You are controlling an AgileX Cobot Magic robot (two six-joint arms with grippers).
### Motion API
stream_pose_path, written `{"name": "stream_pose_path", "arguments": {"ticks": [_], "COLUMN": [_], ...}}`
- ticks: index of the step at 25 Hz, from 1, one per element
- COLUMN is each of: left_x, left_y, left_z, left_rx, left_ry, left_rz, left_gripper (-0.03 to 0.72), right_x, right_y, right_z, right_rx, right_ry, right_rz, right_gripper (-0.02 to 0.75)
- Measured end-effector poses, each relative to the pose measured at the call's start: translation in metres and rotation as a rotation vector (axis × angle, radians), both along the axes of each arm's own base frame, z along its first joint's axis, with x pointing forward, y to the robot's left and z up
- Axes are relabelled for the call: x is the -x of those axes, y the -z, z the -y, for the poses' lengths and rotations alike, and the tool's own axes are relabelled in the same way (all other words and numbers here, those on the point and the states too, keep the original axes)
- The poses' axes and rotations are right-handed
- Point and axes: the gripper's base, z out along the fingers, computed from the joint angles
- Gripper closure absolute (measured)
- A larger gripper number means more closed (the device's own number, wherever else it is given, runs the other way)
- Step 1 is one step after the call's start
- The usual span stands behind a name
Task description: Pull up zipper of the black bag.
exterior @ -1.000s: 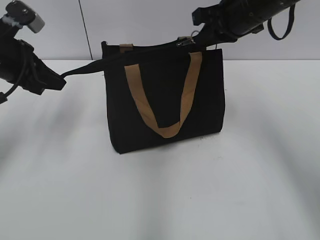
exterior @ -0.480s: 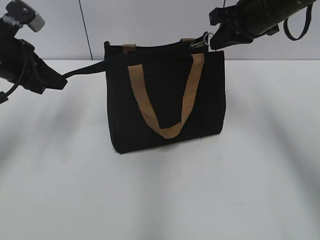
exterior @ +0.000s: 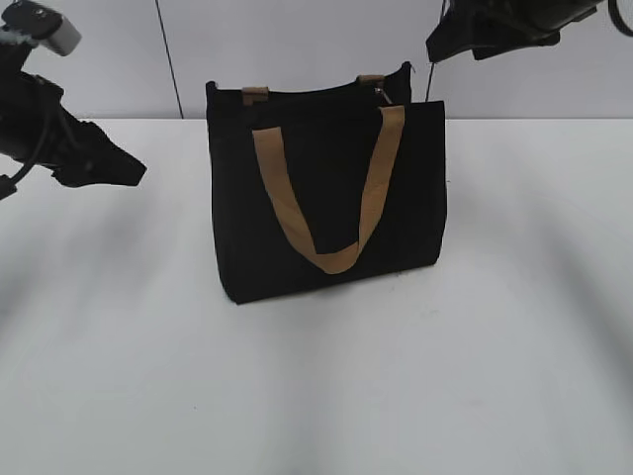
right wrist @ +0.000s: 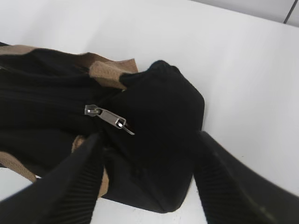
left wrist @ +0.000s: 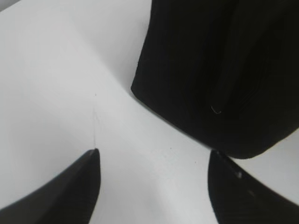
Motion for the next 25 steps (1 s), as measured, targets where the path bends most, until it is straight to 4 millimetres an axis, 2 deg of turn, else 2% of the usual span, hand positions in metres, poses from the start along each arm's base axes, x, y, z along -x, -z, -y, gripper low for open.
{"name": "stream_pose_path", "arguments": {"ticks": [2, 4, 9, 15, 20, 25], "left_x": [0.000, 0.001, 0.013, 0.035, 0.056, 0.078], "left_y": [0.000, -0.002, -0.021, -0.047, -0.056, -0.061], "left_z": [0.000, -0.001, -0.011, -0.033, -0.043, -0.046], "left_rx": [0.034, 0.056, 0.018, -0.089, -0.128, -0.172], "left_ry": [-0.055, -0.114, -0.253, -0.500, -0.655, -0.697], "left_rz": [-0.034, -0.069, -0.104, -0.125, -0.237, -0.363], "left_gripper": [0.131, 0.118, 0.160, 0.178, 0.184, 0.214], "right_x": [0.005, 0.010, 0.027, 0.047, 0.068, 0.097], "right_y": [-0.009, -0.018, -0.030, -0.038, -0.054, -0.073], "right_z": [0.001, 0.003, 0.015, 0.033, 0.042, 0.046], "right_rx": [0.006, 0.033, 0.191, 0.344, 0.383, 0.388], "right_ry": [-0.007, -0.019, -0.047, 0.041, 0.087, 0.089], "right_rz": [0.022, 0.043, 0.036, -0.077, -0.120, -0.157], "right_gripper": [0.251, 0.248, 0.243, 0.244, 0.243, 0.243]}}
